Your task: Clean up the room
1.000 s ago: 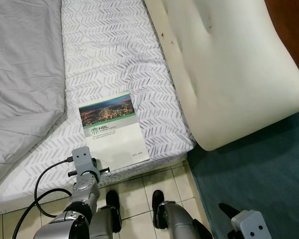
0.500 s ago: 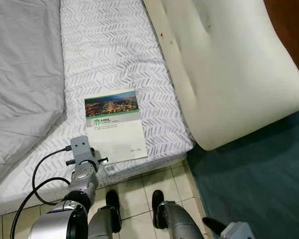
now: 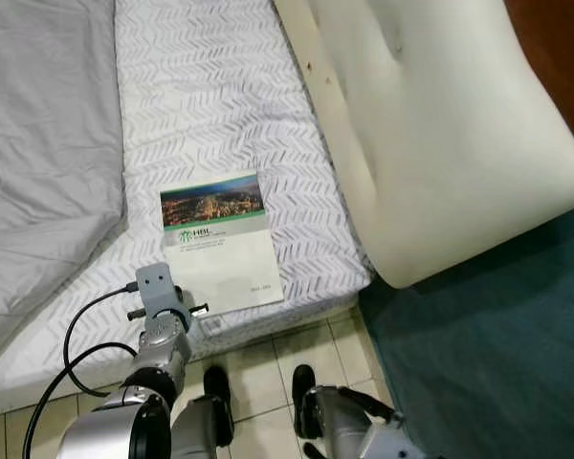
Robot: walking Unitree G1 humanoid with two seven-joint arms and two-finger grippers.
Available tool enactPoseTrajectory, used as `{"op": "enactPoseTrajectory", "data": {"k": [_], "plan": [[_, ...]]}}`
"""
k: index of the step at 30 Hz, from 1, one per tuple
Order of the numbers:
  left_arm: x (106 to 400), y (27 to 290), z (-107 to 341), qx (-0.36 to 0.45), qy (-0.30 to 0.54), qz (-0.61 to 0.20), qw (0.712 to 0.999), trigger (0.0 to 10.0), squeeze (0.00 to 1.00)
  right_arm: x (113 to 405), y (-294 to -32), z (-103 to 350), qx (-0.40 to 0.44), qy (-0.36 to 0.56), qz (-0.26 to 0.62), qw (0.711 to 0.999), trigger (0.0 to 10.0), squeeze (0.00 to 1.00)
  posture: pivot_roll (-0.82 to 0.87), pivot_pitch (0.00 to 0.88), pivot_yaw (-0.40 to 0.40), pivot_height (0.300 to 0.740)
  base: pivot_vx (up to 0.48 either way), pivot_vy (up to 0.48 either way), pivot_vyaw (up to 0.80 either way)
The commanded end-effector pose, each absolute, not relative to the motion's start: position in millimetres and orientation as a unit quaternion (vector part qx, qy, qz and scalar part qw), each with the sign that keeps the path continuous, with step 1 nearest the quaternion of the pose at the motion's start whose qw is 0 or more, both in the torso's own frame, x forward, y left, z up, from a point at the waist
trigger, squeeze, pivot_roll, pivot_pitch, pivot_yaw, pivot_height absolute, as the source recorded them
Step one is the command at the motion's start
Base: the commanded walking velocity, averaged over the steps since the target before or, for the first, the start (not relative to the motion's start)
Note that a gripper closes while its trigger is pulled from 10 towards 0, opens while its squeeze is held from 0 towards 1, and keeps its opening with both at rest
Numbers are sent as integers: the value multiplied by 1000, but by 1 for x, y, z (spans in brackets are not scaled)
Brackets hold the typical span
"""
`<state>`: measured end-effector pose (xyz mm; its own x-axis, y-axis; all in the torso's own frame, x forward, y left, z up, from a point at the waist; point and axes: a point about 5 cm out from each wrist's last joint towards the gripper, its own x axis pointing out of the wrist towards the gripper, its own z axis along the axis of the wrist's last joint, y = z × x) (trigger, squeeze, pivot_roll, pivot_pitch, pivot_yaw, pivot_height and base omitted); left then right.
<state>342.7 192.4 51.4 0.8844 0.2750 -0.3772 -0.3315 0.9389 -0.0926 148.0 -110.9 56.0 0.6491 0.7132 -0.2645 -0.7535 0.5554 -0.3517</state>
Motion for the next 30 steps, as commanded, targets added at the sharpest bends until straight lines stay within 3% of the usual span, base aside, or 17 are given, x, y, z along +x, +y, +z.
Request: {"op": "enactPoseTrajectory", "data": {"k": [1, 13, 19, 24, 25, 26, 27, 30], "plan": [[331, 192, 36, -76, 214, 163, 960, 10000, 0, 137, -105, 39, -242, 53, 448, 859, 10000, 0, -362, 505, -99, 740, 0, 0, 0], [337, 196, 43, -75, 205, 166, 962, 10000, 0, 147, -109, 30, -267, 26, 444, 855, 10000, 0, -368, 507, -112, 740, 0, 0, 0], [339, 198, 47, -82, 197, 174, 961, 10000, 0, 149, -112, 25, -231, 57, 415, 878, 10000, 0, -369, 510, -114, 740, 0, 0, 0], [338, 199, 46, -82, 197, 176, 961, 10000, 0, 150, -107, 26, -228, 44, 422, 876, 10000, 0, -368, 511, -112, 740, 0, 0, 0], [338, 199, 45, -80, 198, 176, 961, 10000, 98, 150, -106, 26, -229, 41, 425, 875, 10000, 0, -367, 508, -112, 740, 0, 0, 0], [338, 199, 45, -79, 199, 177, 961, 10000, 98, 150, -105, 26, -230, 39, 426, 874, 10000, 0, -367, 508, -112, 740, 0, 0, 0], [337, 199, 45, -81, 200, 178, 960, 10000, 1000, 150, -105, 26, -230, 39, 427, 874, 10000, 0, -368, 503, -113, 740, 0, 0, 0], [337, 197, 44, -87, 201, 180, 959, 10000, 1000, 152, -105, 26, -231, 39, 427, 873, 10000, 0, -369, 499, -115, 740, 0, 0, 0]]}}
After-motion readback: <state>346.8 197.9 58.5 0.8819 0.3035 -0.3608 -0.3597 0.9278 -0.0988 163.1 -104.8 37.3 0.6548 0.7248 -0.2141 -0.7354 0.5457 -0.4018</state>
